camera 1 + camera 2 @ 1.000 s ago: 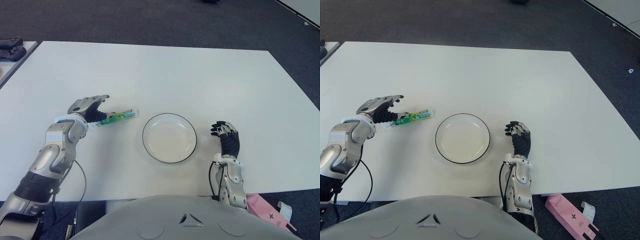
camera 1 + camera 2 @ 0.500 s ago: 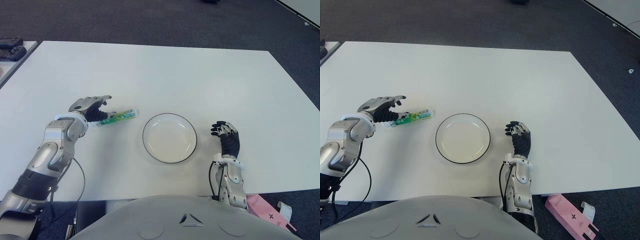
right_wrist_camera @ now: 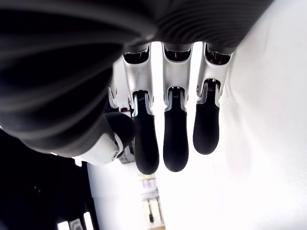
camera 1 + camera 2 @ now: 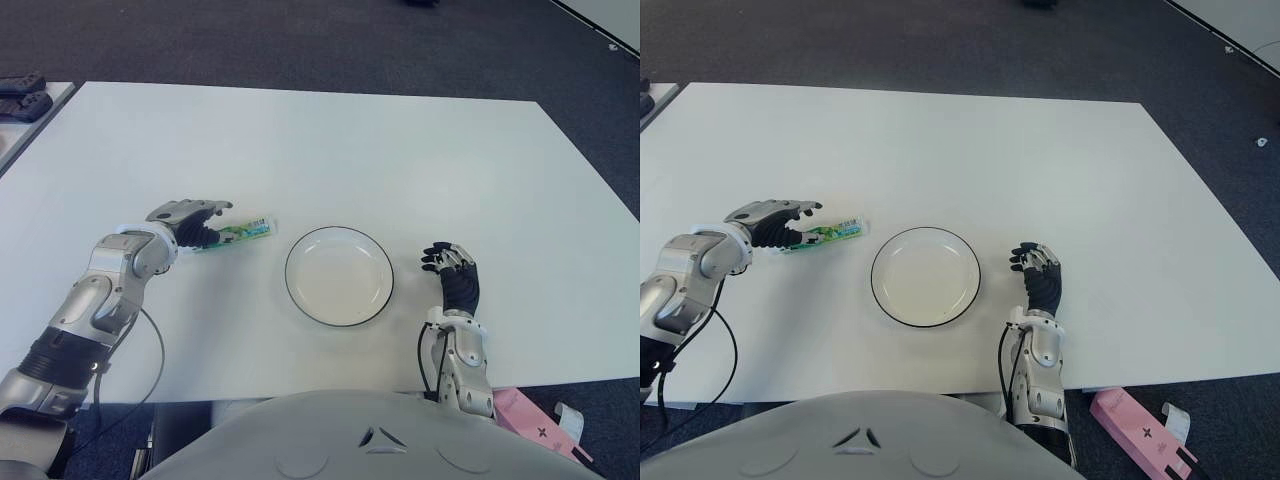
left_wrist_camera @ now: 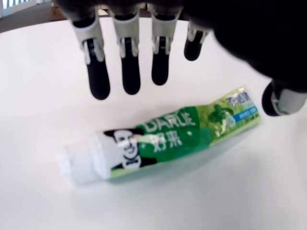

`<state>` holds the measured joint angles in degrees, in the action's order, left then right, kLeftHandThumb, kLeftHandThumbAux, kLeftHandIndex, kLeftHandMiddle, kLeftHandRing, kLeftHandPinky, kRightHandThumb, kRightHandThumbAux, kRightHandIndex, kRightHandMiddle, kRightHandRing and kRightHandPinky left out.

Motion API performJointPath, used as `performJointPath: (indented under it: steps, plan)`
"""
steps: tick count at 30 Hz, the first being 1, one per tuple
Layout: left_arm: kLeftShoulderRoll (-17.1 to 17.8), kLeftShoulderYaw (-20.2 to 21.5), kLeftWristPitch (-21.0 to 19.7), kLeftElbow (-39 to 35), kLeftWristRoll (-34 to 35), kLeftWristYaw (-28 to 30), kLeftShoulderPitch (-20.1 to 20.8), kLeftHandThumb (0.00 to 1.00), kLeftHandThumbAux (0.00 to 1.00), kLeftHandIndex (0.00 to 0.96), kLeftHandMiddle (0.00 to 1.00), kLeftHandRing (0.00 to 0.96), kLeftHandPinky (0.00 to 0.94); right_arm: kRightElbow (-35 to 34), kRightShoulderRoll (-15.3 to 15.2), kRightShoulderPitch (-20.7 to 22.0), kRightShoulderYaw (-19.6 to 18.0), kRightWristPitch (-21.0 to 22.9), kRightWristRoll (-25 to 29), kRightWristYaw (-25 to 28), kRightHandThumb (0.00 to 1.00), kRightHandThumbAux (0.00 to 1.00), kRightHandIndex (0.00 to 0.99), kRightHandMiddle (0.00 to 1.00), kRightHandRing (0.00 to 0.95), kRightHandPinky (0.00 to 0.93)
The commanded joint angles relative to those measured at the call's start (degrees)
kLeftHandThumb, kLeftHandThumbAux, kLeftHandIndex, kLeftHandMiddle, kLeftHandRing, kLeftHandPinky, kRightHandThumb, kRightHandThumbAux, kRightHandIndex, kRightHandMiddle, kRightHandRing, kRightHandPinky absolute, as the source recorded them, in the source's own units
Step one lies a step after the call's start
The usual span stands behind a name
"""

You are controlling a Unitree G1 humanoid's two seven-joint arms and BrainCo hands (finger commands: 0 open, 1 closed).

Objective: Put the toothpaste on the table into the plate.

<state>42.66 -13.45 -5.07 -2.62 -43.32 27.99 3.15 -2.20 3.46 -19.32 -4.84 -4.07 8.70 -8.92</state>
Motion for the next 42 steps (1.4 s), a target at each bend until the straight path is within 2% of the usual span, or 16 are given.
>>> performJointPath:
  steps: [1, 7, 16, 26, 34, 42]
  plan:
    - [-0.2, -3.0, 1.9, 4.1, -0.7, 0.9, 2.0, 0.363, 0.253, 0.0, 0.164, 0.215, 0.287, 2.2, 2.6, -1.7, 0.2, 2.6, 0.2, -0.6, 0.709, 0.724, 0.429, 0.535, 0.531, 0.53]
    - [-0.1, -5.0, 3.0, 5.5, -1.4, 1.3, 3.0, 0.363, 0.238, 0.0, 0.141, 0.189, 0.269, 1.9, 2.7, -2.1, 0.4, 2.6, 0.0, -0.8, 0.709, 0.725, 0.429, 0.533, 0.529, 0.523]
    - [-2.6, -9.8, 3.3, 8.7, -5.0, 0.4, 4.3, 0.394, 0.228, 0.0, 0.11, 0.163, 0.273, 1.2, 3.1, -2.5, 0.4, 3.4, 0.5, -1.4, 0.709, 0.726, 0.429, 0.534, 0.531, 0.536]
    - [-7.7, -15.6, 6.1, 25.7, -9.6, -10.3, 9.2, 0.395, 0.221, 0.0, 0.086, 0.091, 0.131, 0.6, 3.0, -3.1, 0.7, 3.3, 0.6, -1.2, 0.709, 0.725, 0.429, 0.534, 0.535, 0.533]
    - [-9.3, -18.6, 6.8, 32.8, -11.1, -15.4, 11.6, 0.382, 0.213, 0.0, 0.053, 0.035, 0.073, 0.5, 2.7, -3.5, 0.8, 2.9, 0.5, -0.9, 0.709, 0.725, 0.429, 0.532, 0.529, 0.519]
    - [-10.7, -20.6, 7.0, 37.9, -11.5, -19.0, 12.8, 0.385, 0.217, 0.0, 0.035, 0.008, 0.059, -0.1, 2.9, -3.9, 0.5, 4.0, 0.6, -1.6, 0.709, 0.726, 0.428, 0.527, 0.524, 0.522]
